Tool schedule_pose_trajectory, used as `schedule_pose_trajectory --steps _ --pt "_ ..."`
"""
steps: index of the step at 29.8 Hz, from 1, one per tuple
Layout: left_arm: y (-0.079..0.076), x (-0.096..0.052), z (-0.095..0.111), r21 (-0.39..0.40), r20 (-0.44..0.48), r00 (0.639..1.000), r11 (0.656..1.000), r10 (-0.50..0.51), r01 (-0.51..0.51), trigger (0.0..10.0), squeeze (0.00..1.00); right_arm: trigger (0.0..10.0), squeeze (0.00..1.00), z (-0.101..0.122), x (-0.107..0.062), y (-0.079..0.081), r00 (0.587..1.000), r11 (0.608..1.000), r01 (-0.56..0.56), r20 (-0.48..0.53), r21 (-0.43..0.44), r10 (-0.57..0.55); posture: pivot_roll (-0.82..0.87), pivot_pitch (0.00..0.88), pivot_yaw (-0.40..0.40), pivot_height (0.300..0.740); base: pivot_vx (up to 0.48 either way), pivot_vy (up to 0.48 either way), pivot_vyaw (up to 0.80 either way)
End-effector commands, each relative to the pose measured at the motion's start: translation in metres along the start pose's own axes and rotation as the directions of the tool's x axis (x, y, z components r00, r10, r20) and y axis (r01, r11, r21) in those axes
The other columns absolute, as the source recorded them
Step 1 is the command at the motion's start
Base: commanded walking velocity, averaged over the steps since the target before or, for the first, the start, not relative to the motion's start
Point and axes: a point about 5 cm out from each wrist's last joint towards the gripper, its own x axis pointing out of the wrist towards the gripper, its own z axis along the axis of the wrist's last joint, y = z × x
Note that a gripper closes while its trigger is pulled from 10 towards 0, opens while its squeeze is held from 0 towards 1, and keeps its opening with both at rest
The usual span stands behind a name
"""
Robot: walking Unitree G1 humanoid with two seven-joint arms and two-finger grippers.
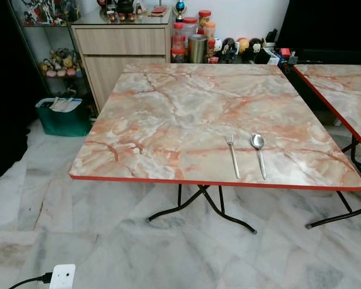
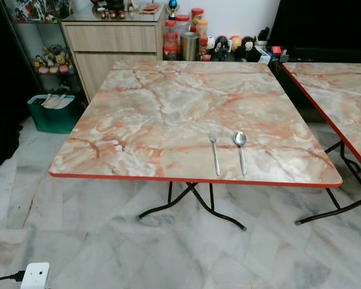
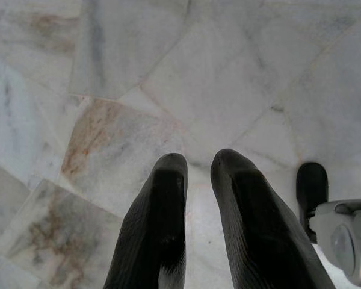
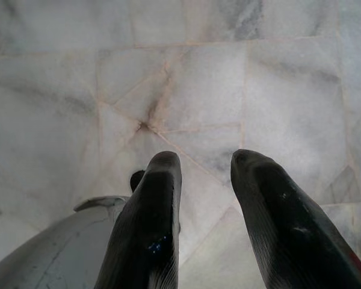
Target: Setting the table
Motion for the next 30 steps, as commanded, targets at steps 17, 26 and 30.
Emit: schedule_pose_trajectory --steps 17,26,30 --pt "-0.0038 0.0003 -0.0002 0.003 -0.007 1.0 1.0 -0.008 0.008 10.0 0.0 10.0 0.0 0.0028 0.0001 -0.0034 1.0 1.0 0.016 0.013 0.01 -0.016 0.04 0.057 0.002 0.74 0.308 0.0 0.0" --pt "-0.0047 0.0005 0.0007 0.005 -0.008 1.0 1.0 -0.011 0.011 10.0 0.0 10.0 0.0 0.003 0.0001 -0.0044 1.0 1.0 0.02 0.008 -0.004 -0.02 0.03 0.048 0.001 0.74 0.063 0.0 0.0" --pt "-0.005 0.0006 0.0009 0.001 -0.007 1.0 1.0 -0.011 0.011 10.0 0.0 10.0 0.0 0.0032 0.0002 -0.0048 1.0 1.0 0.022 0.007 -0.005 -0.022 0.04 0.05 -0.003 0.74 0.0 0.0 0.0"
